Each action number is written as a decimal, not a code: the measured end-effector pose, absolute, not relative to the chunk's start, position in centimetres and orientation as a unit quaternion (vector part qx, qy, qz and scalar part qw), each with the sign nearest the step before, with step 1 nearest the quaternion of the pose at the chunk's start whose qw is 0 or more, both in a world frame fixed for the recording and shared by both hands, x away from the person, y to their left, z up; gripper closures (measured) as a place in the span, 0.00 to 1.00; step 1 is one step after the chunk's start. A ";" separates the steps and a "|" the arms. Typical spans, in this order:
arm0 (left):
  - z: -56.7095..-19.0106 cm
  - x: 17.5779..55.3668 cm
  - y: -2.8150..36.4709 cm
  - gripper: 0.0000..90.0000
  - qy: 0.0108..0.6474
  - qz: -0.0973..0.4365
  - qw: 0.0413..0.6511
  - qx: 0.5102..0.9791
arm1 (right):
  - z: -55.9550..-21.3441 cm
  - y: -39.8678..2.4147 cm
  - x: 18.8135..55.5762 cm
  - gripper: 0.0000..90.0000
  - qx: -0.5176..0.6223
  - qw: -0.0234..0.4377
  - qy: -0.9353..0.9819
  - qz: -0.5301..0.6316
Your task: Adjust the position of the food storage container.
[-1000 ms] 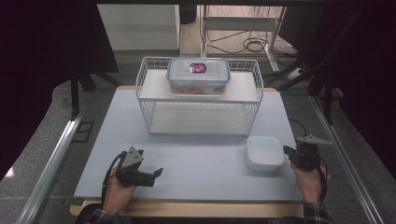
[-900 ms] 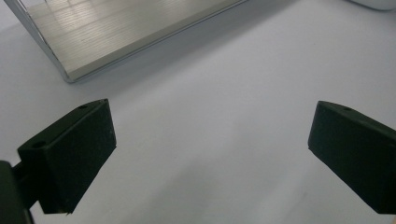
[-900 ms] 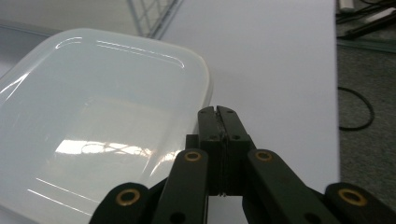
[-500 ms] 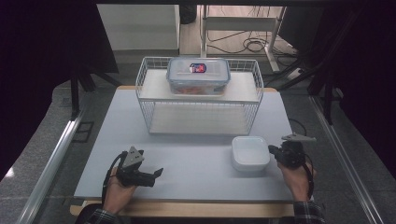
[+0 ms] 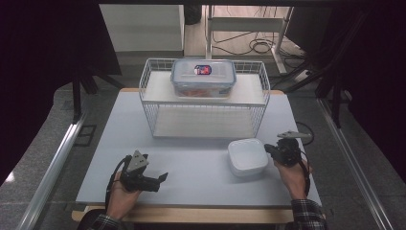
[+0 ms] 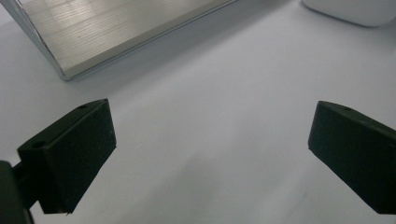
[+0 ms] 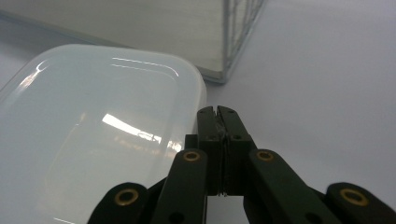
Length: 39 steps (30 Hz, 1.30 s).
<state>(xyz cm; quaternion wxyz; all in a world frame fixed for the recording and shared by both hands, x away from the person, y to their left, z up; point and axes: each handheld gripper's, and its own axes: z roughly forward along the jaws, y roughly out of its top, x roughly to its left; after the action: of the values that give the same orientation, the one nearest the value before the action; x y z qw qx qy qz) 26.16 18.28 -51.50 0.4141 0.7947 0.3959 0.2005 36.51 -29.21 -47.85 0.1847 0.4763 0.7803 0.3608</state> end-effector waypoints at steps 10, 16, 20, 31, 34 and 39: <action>-51.5 26.1 18.3 0.01 0.396 0.199 0.415 0.794 | -48.1 -25.9 35.5 0.98 0.450 0.150 0.799 0.368; -51.5 26.1 18.3 0.01 0.396 0.198 0.415 0.795 | -48.5 -23.8 34.5 0.98 0.426 0.130 0.820 0.359; -51.5 26.2 18.3 0.01 0.395 0.197 0.415 0.796 | -48.6 -22.7 34.0 0.98 0.413 0.124 0.828 0.358; -51.6 26.2 18.3 0.01 0.394 0.192 0.415 0.797 | -48.8 -20.2 32.5 0.97 0.380 0.096 0.848 0.357; -51.6 26.2 18.2 0.01 0.394 0.189 0.415 0.798 | -48.9 -19.8 32.2 0.97 0.374 0.088 0.850 0.360; -51.5 26.2 18.3 0.01 0.395 0.188 0.416 0.797 | -49.0 -18.8 31.6 0.97 0.360 0.077 0.856 0.363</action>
<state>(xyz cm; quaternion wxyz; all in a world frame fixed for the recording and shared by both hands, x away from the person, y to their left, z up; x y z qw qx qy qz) 26.19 18.29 -51.54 0.4158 0.7973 0.3952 0.1880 31.60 -18.77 -48.99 0.0768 0.3603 0.8558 0.3632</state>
